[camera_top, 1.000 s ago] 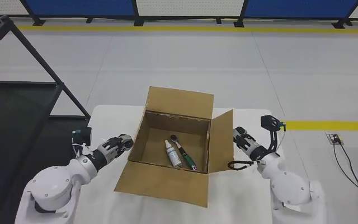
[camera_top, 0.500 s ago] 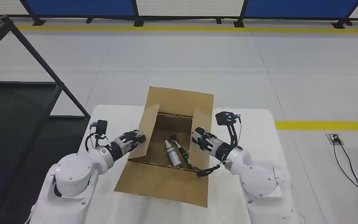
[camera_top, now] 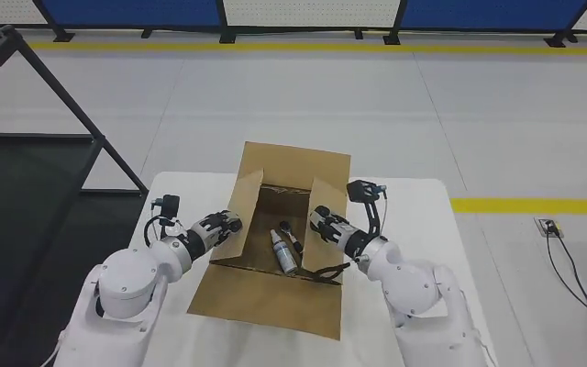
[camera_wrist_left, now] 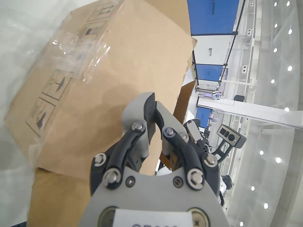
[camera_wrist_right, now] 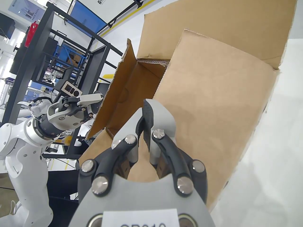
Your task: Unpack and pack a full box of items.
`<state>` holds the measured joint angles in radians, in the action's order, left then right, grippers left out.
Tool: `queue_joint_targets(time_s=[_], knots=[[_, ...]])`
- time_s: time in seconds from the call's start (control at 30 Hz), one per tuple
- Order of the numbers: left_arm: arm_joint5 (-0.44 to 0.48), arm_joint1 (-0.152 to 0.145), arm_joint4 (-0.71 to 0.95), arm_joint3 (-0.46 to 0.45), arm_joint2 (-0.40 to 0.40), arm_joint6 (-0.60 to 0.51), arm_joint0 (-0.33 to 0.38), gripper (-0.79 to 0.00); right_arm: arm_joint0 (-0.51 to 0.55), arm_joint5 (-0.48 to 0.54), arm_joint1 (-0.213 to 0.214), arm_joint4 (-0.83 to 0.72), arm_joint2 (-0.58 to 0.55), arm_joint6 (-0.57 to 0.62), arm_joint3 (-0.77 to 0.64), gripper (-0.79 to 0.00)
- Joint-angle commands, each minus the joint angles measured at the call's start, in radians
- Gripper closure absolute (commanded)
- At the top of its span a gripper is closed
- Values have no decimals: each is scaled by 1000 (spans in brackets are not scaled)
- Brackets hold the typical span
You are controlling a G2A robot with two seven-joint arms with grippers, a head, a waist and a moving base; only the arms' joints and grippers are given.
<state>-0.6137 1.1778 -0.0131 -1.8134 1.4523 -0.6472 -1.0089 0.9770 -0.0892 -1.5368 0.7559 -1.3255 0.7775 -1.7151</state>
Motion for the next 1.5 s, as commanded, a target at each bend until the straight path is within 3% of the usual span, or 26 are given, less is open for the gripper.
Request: queue_joint_targets(time_s=[0.0,0.3,0.87,1.27,1.47], knots=[[7,-1,-18,-4,-13,15,-10,0,-18,-34,0,9,14,8,33,0],[-45,0,-80,35,-95,36,13,0,-105,-122,-2,80,84,42,155,0],[-117,7,-79,109,-162,70,68,0,-118,-162,7,138,114,62,173,0],[-122,7,-57,114,-166,89,71,0,-113,-163,13,139,119,59,147,0],[-112,4,28,64,-102,67,61,0,-84,-129,18,83,90,21,82,0]])
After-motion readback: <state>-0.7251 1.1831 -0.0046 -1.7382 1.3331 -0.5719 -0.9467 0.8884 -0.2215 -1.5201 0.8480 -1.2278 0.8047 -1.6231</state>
